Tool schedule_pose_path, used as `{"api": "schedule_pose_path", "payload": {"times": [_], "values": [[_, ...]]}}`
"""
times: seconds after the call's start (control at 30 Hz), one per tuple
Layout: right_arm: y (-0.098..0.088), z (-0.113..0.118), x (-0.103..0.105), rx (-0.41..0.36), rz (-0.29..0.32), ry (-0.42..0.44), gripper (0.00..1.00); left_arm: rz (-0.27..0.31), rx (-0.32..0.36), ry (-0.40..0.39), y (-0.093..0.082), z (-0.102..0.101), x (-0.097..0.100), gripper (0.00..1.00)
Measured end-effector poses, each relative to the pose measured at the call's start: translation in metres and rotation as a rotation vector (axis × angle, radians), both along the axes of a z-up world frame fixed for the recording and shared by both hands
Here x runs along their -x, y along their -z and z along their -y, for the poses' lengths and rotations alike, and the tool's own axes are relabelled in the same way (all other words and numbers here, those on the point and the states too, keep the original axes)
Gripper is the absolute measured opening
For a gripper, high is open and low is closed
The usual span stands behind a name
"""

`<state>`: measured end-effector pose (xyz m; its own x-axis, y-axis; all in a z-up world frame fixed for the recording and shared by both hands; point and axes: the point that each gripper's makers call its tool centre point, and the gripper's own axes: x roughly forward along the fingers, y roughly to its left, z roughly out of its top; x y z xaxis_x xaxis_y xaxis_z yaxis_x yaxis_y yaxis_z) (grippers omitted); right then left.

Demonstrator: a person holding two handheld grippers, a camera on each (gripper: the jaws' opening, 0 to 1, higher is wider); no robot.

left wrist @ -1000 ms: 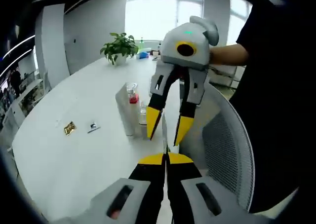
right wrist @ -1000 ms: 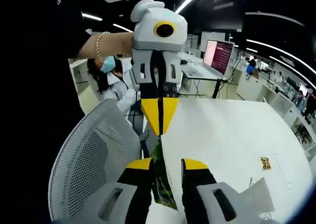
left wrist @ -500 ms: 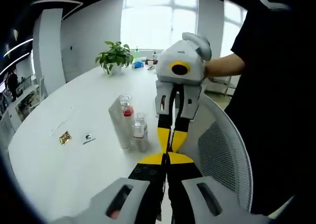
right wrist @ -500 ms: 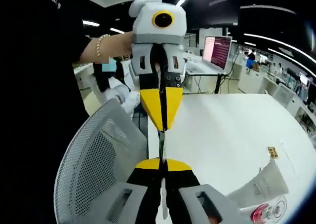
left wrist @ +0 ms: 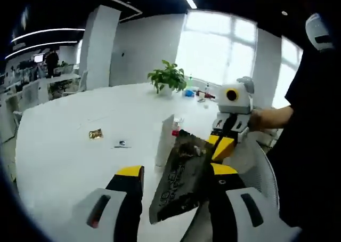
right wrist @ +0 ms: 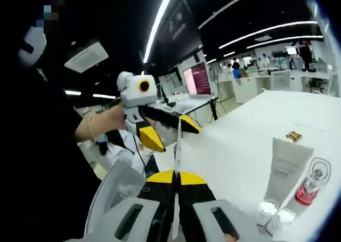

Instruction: Arrange the skincare products in the storage area until every visible bottle or jar stands upright without overlapping.

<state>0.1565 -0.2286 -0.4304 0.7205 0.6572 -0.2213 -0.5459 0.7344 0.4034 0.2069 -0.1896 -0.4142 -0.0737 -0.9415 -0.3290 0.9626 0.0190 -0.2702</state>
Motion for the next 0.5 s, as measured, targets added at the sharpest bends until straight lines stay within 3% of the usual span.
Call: {"api": "schedule_pose_path", "payload": {"times": [0.1,0.2,0.4,0.5], "values": [[-0.004,0.005,0.001,-0.063,0.002,0.042,0.0,-0.025,0.005,-0.026,0.011,-0.01,-0.008,0.46],[-0.007,0.007,0.002,-0.091,0.01,0.066,0.0,-0.09,0.038,-0.085,0.015,-0.015,-0.01,0.47],[-0.024,0.005,-0.002,-0.203,0.036,0.122,0.0,-0.145,0.059,-0.127,0.022,-0.015,0.001,0.46],[-0.036,0.007,-0.004,-0.283,0.06,0.152,0.0,-0.205,0.121,-0.144,0.016,-0.012,0.008,0.44]]}}
